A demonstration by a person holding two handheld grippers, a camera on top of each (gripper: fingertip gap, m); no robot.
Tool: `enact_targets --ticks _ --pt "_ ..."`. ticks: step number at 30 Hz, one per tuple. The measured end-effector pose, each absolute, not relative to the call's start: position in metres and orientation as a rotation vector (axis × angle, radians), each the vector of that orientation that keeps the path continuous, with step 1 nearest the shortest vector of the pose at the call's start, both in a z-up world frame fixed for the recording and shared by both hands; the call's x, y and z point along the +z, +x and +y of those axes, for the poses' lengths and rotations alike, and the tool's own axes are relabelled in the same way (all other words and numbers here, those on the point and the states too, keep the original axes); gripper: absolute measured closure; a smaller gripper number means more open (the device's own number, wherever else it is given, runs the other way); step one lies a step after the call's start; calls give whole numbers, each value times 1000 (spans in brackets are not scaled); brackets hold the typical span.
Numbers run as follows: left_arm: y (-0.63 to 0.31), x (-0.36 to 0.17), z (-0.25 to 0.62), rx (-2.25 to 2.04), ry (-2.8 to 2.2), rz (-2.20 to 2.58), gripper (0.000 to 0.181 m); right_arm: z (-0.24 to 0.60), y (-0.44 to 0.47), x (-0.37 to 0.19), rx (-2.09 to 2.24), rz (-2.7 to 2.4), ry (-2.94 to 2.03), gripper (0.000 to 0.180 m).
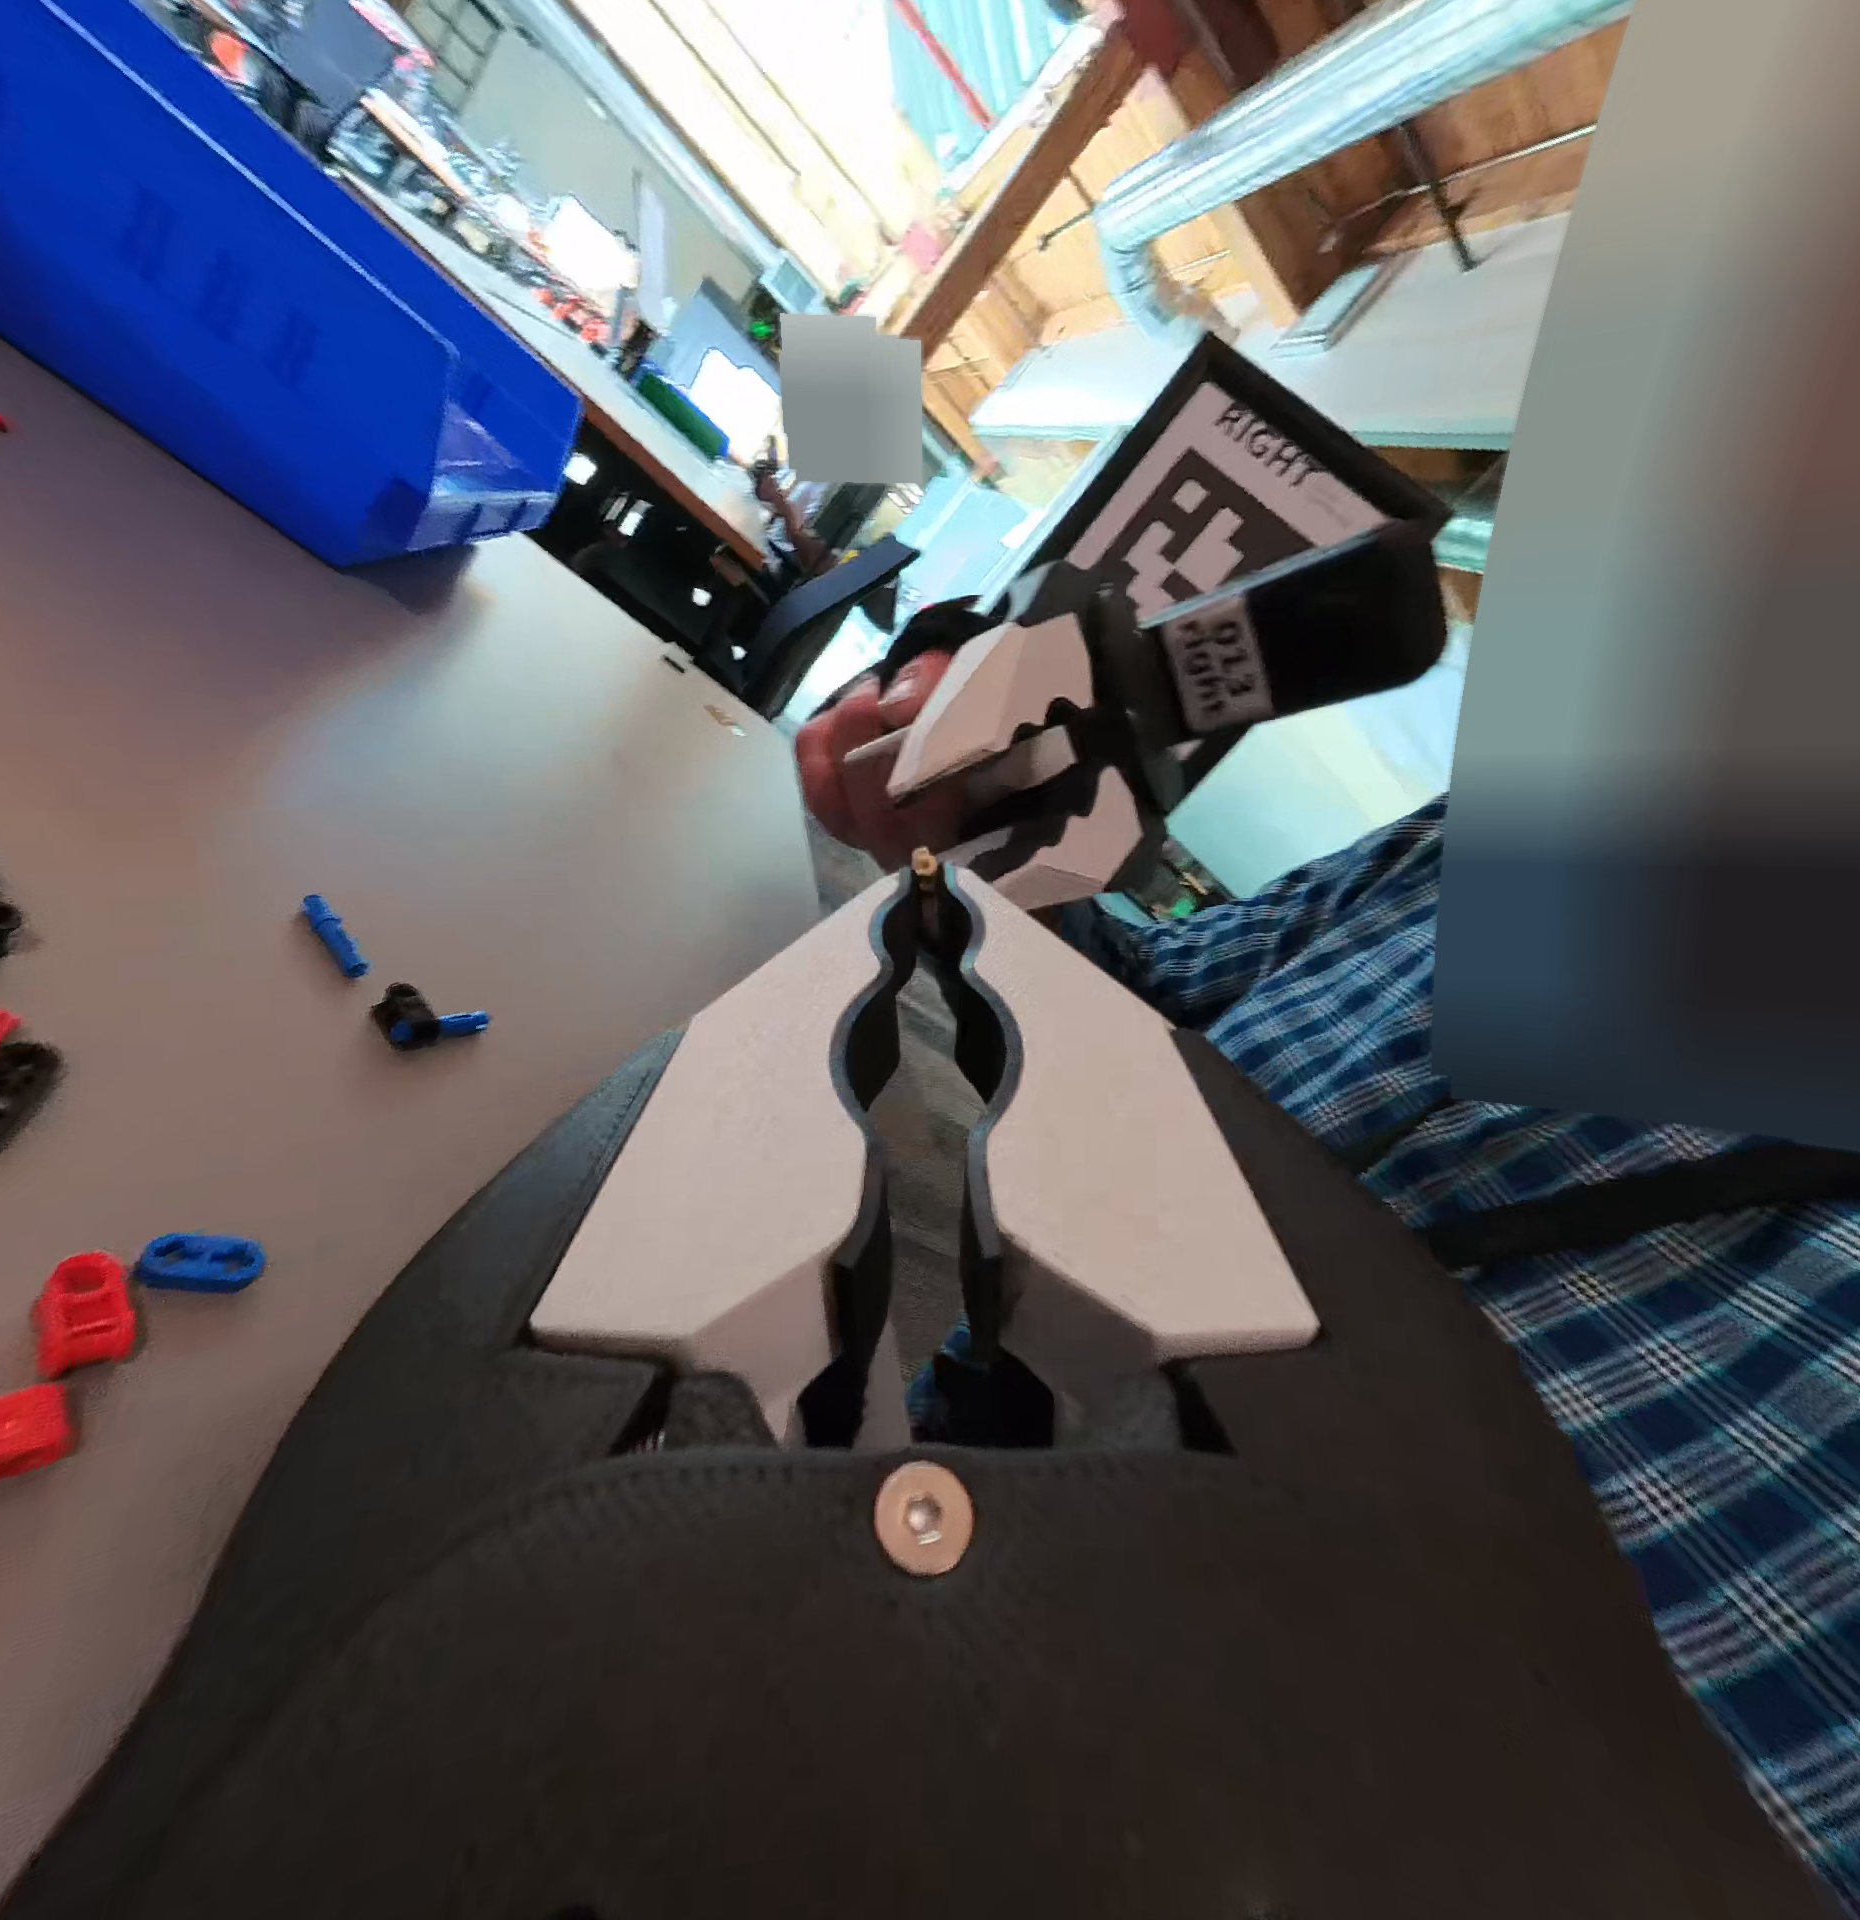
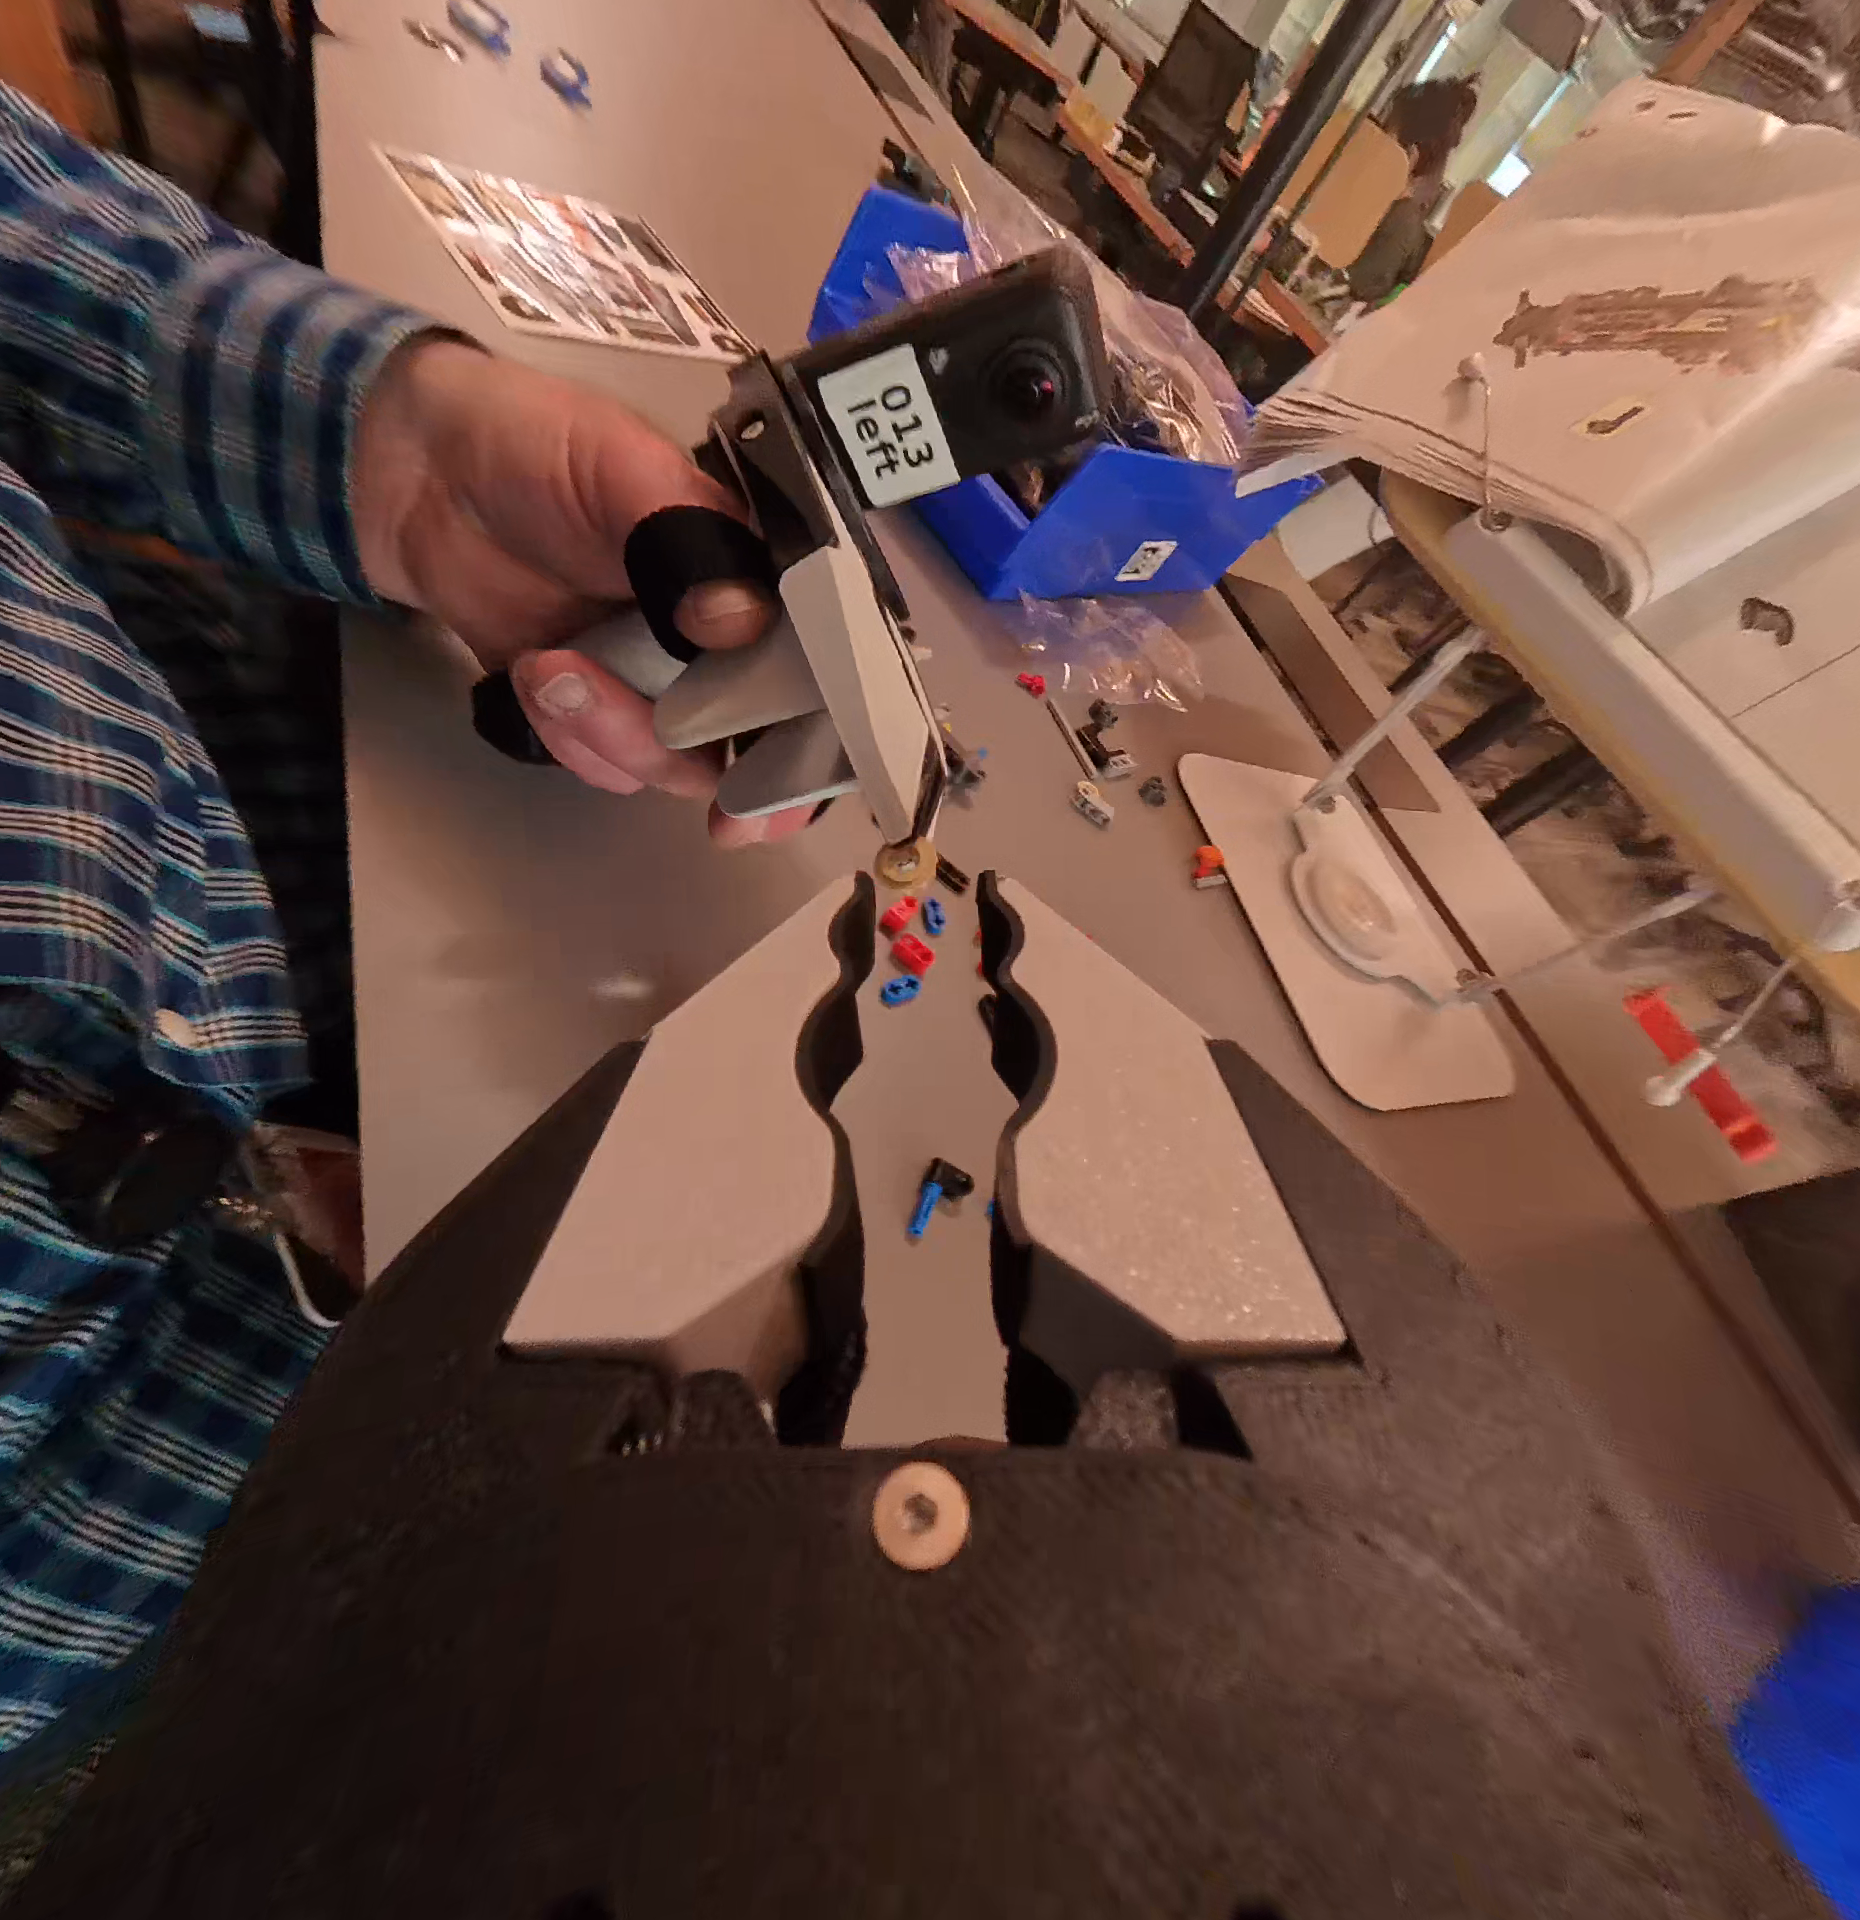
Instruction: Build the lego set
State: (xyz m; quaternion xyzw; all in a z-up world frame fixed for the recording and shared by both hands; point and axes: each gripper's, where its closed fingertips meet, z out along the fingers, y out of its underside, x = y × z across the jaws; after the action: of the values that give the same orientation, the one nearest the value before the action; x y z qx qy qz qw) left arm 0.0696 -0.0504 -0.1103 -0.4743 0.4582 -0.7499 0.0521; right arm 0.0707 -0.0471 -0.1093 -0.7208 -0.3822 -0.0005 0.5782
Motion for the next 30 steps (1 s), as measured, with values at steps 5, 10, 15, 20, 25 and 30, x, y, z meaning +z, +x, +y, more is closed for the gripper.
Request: enact_targets --ticks 5,10,15,20,25,30 --pt "65 -104 -57 -2337 -1358 1421 180 -52 61 -108 231 -855 -1700 171" --pt "61 -99 -61 -2354 -1278 1439 180 -56 55 -110 458 -790 -1747 179" --pt "59 -96 -63 -2333 -1225 1480 180 -60 52 -105 635 -701 -1741 176" --pt "58 -97 -64 -2314 -1213 1493 180 -62 50 -103 770 -625 -1744 175" --pt "56 -98 -64 -2288 -1195 1510 180 -61 50 -103 856 -545 -1740 179" --pt "54 -97 -66 -2259 -1170 1527 179 -62 49 -102 911 -501 -1727 180"
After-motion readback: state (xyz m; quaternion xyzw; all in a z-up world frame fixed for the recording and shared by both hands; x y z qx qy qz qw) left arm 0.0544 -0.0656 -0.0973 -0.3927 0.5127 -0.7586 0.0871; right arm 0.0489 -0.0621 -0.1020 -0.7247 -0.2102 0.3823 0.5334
